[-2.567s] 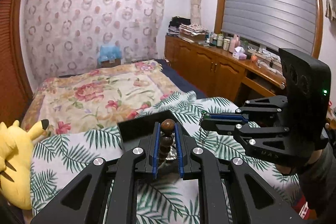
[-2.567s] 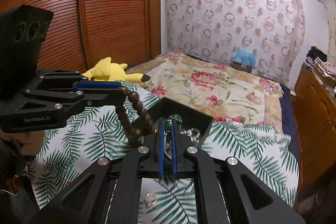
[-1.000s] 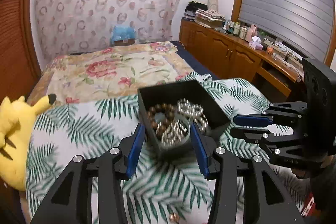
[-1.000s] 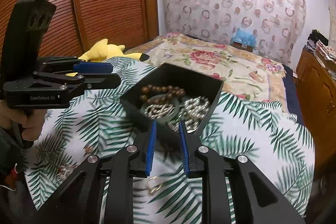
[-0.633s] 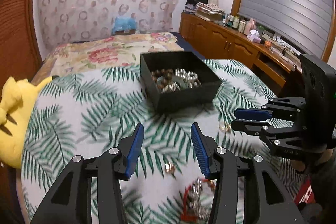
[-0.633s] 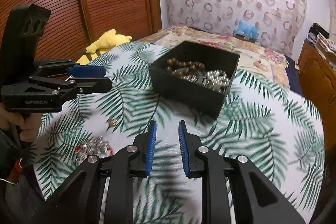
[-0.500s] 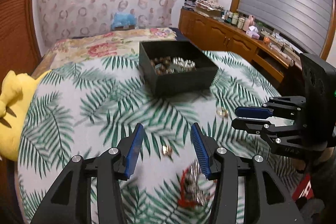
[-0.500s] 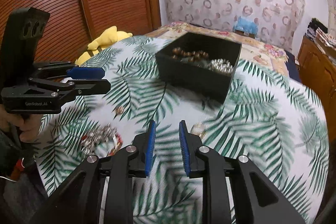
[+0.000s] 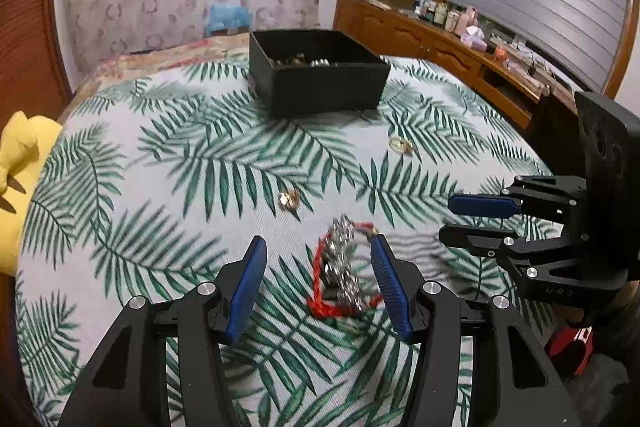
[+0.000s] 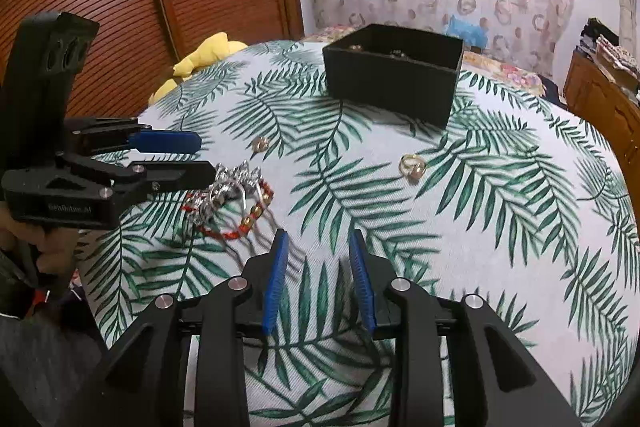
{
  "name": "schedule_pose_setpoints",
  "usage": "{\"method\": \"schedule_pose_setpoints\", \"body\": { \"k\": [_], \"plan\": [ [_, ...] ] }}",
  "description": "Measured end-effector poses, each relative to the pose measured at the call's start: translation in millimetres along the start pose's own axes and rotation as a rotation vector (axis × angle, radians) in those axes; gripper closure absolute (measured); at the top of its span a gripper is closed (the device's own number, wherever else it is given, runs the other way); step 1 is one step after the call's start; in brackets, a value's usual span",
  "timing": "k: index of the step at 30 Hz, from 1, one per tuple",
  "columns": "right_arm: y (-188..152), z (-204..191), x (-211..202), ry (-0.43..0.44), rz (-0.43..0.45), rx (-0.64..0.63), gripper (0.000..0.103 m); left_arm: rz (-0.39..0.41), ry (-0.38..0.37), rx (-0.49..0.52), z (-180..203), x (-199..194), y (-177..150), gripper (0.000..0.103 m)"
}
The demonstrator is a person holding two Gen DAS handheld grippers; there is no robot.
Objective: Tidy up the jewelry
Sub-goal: 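Grasp the silver hair comb with the left gripper, then grasp the red cord bracelet with the right gripper while the left gripper lifts the silver comb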
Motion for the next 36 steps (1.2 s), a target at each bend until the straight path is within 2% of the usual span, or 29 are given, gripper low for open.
{"method": "schedule_pose_setpoints", "body": {
  "k": [11,13,15,16,18,21,28,36],
  "plan": [
    [-4,2,6,-0.027,-0.017,-0.017,0.069,-0.021,-0.042,-0.020,9,13,-6,0.051],
    [-3,3,6,-0.027,-0.014,-0.020,0.068,-0.017,-0.051,-0.016,14,13,-6,0.058],
    [-4,3,7,-0.026,-0.012,-0.021,0.067,-0.016,-0.060,-0.013,18,13,-5,0.071],
    [-4,3,7,-0.024,-0.011,-0.019,0.067,-0.015,-0.061,-0.009,20,13,-5,0.073],
    [-4,3,7,-0.021,-0.010,-0.016,0.067,-0.015,-0.070,-0.008,23,14,-5,0.088],
    [-5,1,7,-0.016,-0.009,-0.011,0.067,0.007,-0.073,-0.004,26,12,-2,0.100],
    [0,6,-2,-0.016,0.022,0.006,0.067,0.060,-0.073,-0.008,25,-5,6,0.101],
    [14,9,-8,-0.012,0.048,0.018,0.067,0.153,-0.024,-0.002,16,-36,25,0.101]
  ]
}}
Point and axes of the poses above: each gripper's, at about its wrist camera, not at the fingertips, and x roughly the way its jaws point, z to its right, y to its top, the point moved 10 cm from there along x, roughly the way its jaws point, and after that the axes turned 9 degrees about -y, right-handed, at the moved point
